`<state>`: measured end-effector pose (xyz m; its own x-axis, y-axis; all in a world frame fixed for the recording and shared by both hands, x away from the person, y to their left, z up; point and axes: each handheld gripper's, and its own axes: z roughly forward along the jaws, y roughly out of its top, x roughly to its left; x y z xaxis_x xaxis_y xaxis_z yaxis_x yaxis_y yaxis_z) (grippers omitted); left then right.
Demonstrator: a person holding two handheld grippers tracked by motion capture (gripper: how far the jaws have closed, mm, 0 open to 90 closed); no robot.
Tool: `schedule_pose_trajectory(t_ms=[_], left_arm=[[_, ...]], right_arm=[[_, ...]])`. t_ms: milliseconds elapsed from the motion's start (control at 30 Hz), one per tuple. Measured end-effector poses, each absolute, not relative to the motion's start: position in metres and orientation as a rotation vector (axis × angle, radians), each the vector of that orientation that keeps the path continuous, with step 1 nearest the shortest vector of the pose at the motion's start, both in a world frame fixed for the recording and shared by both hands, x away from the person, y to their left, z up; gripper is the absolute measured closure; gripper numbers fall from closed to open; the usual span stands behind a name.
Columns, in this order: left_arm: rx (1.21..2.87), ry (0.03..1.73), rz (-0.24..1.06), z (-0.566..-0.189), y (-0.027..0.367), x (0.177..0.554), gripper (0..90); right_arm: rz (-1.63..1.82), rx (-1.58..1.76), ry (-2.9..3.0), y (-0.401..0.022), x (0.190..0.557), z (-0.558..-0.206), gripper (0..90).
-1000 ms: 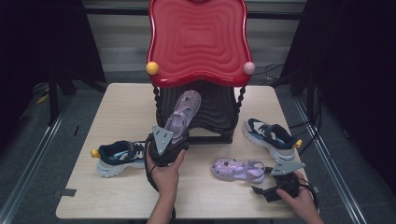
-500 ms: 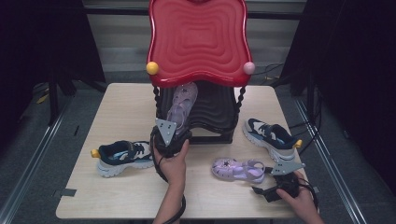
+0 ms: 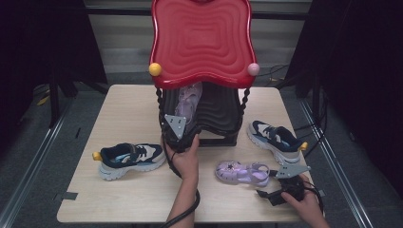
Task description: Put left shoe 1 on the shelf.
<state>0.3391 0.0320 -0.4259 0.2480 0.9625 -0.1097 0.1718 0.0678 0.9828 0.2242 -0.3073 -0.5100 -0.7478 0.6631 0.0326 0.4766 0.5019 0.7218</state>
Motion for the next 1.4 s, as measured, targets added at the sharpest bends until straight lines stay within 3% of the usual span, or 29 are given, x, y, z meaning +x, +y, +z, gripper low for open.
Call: schedule_pose_trajectory(t_ms=[633, 1400], left_arm=[[1.307, 1.271, 0.974, -0.428, 0.007, 0.368, 37.1], [1.274, 1.341, 0.983, -0.441, -0.005, 0.378, 34.6]], right_arm=[[1.089, 0.968, 2.499, -0.307, 0.224, -0.510, 12.3], [1.090, 0.969, 2.500, -0.307, 0.224, -0.510, 12.3]])
